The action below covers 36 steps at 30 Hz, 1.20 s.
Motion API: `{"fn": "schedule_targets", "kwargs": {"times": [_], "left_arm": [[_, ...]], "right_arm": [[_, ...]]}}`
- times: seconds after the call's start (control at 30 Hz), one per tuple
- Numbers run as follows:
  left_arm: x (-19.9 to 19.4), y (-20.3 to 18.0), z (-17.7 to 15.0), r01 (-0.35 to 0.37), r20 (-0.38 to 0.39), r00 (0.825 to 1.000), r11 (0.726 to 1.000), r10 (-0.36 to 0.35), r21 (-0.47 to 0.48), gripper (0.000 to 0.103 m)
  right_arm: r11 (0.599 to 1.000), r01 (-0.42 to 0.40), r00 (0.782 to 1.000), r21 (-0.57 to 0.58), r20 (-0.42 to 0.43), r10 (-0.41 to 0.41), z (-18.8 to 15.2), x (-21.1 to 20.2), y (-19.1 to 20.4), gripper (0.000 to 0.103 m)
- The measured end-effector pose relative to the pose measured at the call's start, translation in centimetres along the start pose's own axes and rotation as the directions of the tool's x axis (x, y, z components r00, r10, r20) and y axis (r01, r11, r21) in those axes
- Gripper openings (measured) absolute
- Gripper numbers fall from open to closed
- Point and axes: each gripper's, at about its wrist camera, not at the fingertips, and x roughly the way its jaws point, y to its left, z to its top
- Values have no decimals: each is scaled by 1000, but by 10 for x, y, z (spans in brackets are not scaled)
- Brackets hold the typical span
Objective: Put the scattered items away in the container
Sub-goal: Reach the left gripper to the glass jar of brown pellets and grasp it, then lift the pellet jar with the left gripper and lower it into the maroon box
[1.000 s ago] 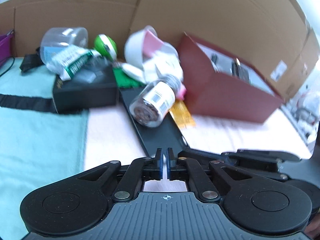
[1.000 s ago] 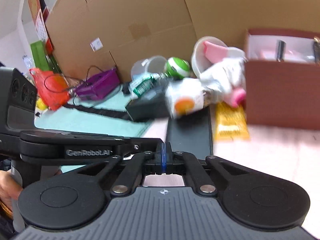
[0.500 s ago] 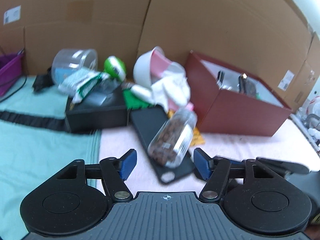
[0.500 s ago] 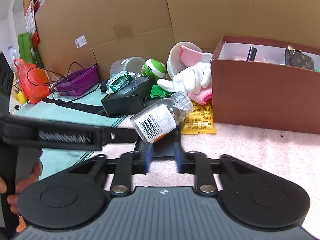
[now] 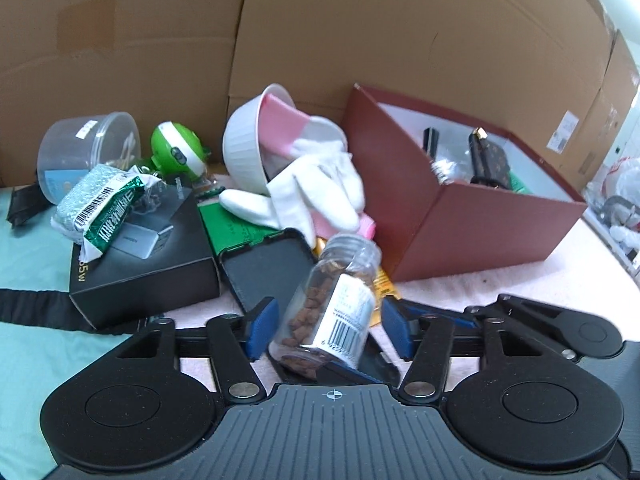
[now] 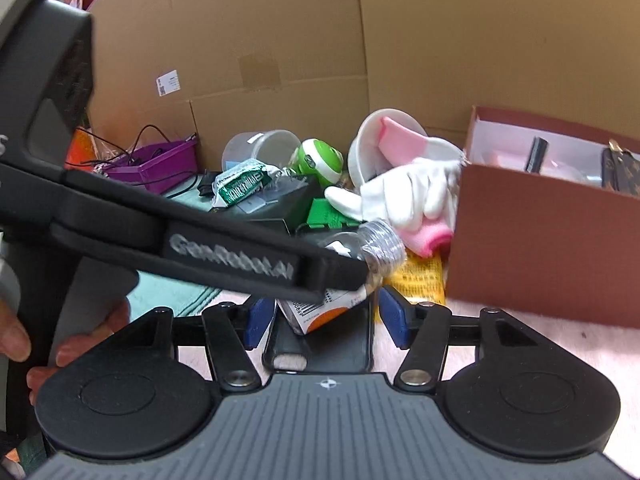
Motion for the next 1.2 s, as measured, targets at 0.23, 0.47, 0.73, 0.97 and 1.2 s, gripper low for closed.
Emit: {"fn": "schedule_targets", "kwargs": {"times": [0.23,0.47,0.73,0.97,1.2], "left_arm": [[6,10,3,60,-22,998,998,-60,-9,66],[15,10,3,57,-39,998,998,-57,-1,67],[17,13,3,57,-38,998,998,-58,-11,65],[6,5,-8,41,-34,999,999,-42,-19,53],[-9,-10,-17,40,-14,999,998,-40,-38,54]], "right_arm": [[999,-30,1000,-23,-10,29,0,13,-1,66],[999,-34,999,-33,-9,34,2,20,-2,68],[999,-43,999,-18,-7,43,2,28,-4,73],[999,-53,998,-10,-20,52,2,20,-2,69],[997,-72,997,2,-4,72,-2,-3,0,64]]}}
